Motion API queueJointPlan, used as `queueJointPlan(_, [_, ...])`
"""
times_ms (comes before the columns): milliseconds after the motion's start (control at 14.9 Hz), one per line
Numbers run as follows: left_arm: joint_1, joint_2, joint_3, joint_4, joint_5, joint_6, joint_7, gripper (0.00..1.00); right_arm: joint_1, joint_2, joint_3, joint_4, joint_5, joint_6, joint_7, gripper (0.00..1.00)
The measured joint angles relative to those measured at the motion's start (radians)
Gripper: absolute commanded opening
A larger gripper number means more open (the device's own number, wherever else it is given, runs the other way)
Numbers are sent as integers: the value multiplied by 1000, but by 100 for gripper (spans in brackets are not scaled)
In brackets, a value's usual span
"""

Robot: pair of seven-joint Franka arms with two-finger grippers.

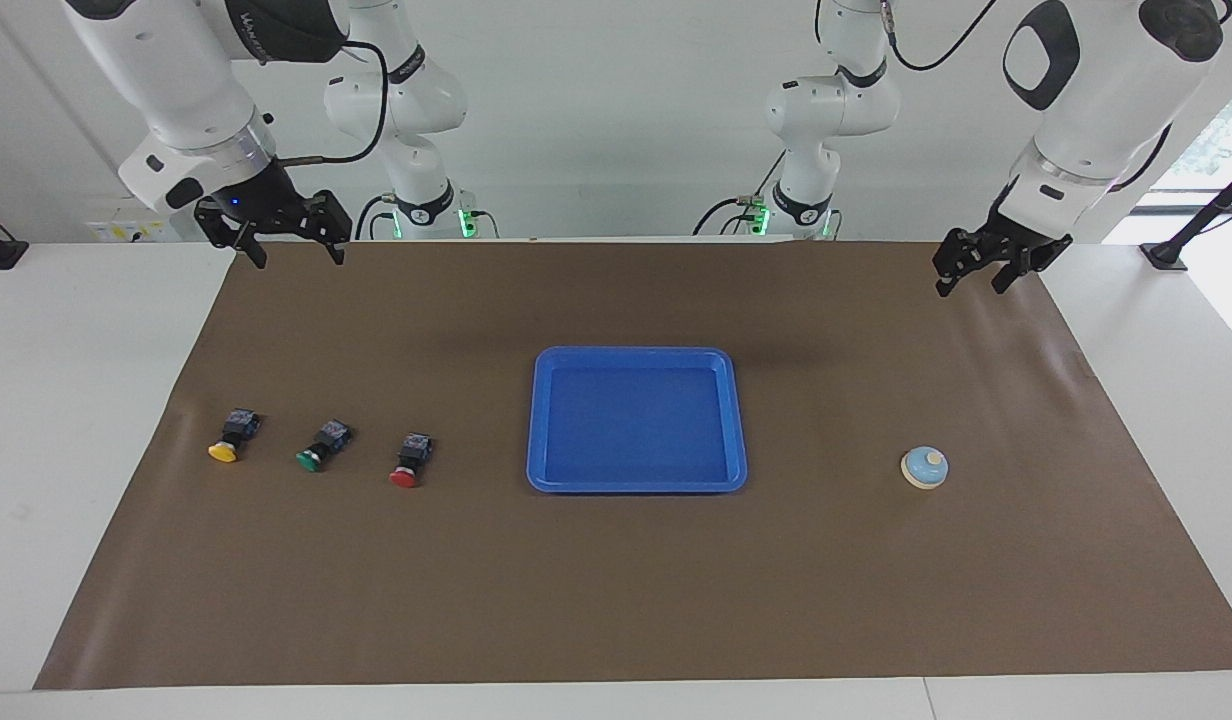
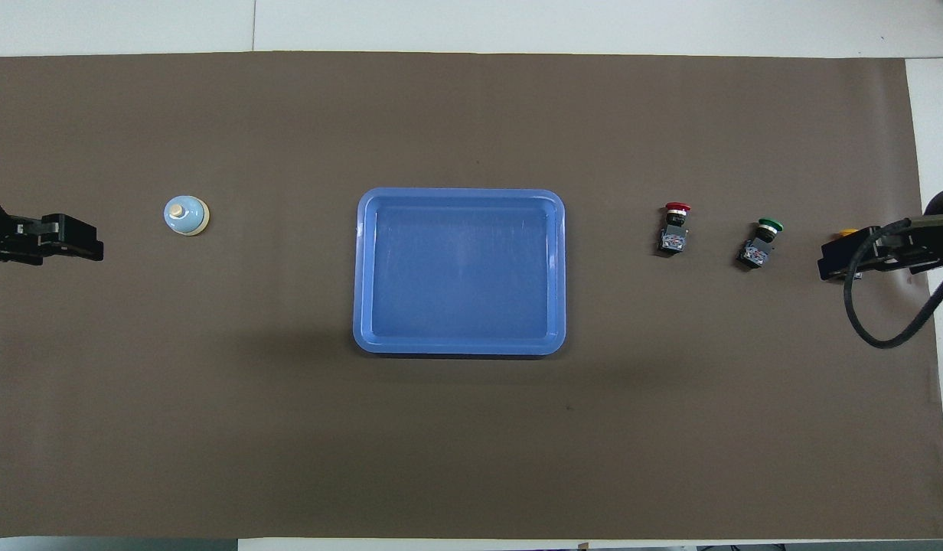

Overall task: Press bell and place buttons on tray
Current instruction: 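Move the left gripper over the silver bell, then press down on the silver bell with the left gripper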

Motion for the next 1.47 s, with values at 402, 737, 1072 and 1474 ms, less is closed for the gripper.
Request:
queueJointPlan(402, [17, 218, 3, -16, 0, 286, 0, 0, 0, 0, 0, 0, 0, 0, 0, 100])
queueJointPlan(737, [38, 342, 5, -11, 0, 425, 1, 0, 0, 0, 0, 0, 0, 0, 0, 100])
queueJointPlan(1072, [33, 383, -1, -11, 0, 472, 1, 0, 0, 0, 0, 0, 0, 0, 0, 100])
queueJointPlan(1474, [30, 393, -2, -13, 0, 473, 1, 0, 0, 0, 0, 0, 0, 0, 0, 100])
